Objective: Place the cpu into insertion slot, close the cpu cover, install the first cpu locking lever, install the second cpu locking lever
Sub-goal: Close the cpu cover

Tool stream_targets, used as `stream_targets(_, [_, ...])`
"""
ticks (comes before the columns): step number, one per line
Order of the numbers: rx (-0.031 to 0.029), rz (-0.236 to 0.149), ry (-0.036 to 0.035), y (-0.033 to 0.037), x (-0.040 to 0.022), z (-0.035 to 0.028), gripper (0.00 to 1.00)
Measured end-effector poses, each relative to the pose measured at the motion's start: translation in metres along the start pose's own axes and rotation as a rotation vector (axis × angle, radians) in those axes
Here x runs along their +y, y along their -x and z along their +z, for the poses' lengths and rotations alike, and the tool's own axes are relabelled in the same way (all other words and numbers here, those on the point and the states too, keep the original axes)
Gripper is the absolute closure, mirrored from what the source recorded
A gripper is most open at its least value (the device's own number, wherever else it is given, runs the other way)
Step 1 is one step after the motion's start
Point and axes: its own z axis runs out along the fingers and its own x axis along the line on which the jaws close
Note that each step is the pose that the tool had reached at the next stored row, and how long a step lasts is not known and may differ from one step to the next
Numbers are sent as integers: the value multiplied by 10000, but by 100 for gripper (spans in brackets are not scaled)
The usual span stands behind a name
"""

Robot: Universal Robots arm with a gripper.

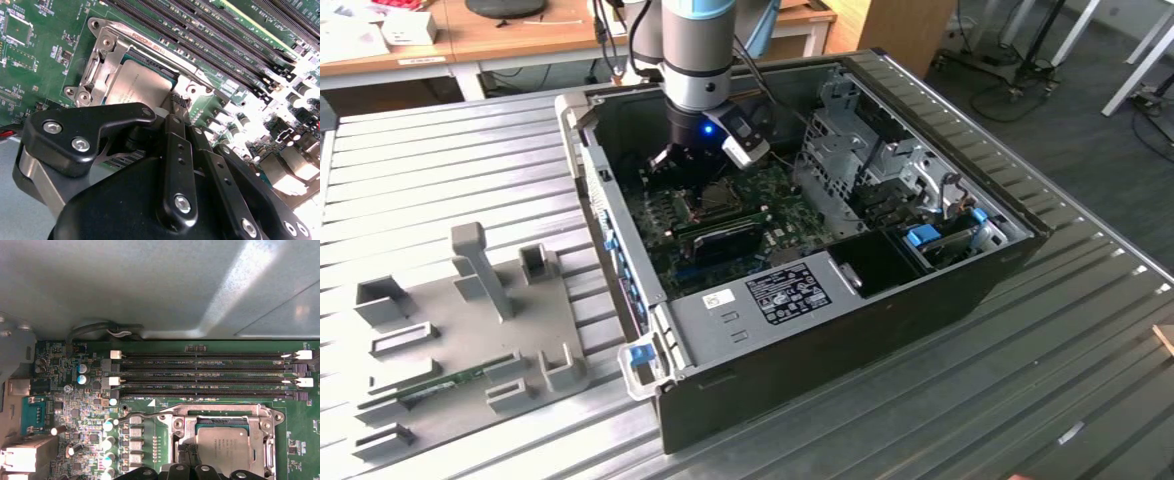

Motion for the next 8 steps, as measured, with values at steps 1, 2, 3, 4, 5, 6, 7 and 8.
stream_targets(1, [1,0,-2,0,-1,1,90])
stream_targets(2, [3,0,-4,-1,-2,2,90])
stream_targets(3, [3,0,-5,-1,-2,2,90])
stream_targets(4, [3,0,-5,-1,-2,2,90])
stream_targets(5, [3,0,-5,-1,-2,2,90])
stream_targets(6, [4,0,-6,-1,-2,2,90])
stream_targets(7, [4,0,-6,-1,-2,2,90])
stream_targets(8, [4,0,-6,-2,-2,2,90])
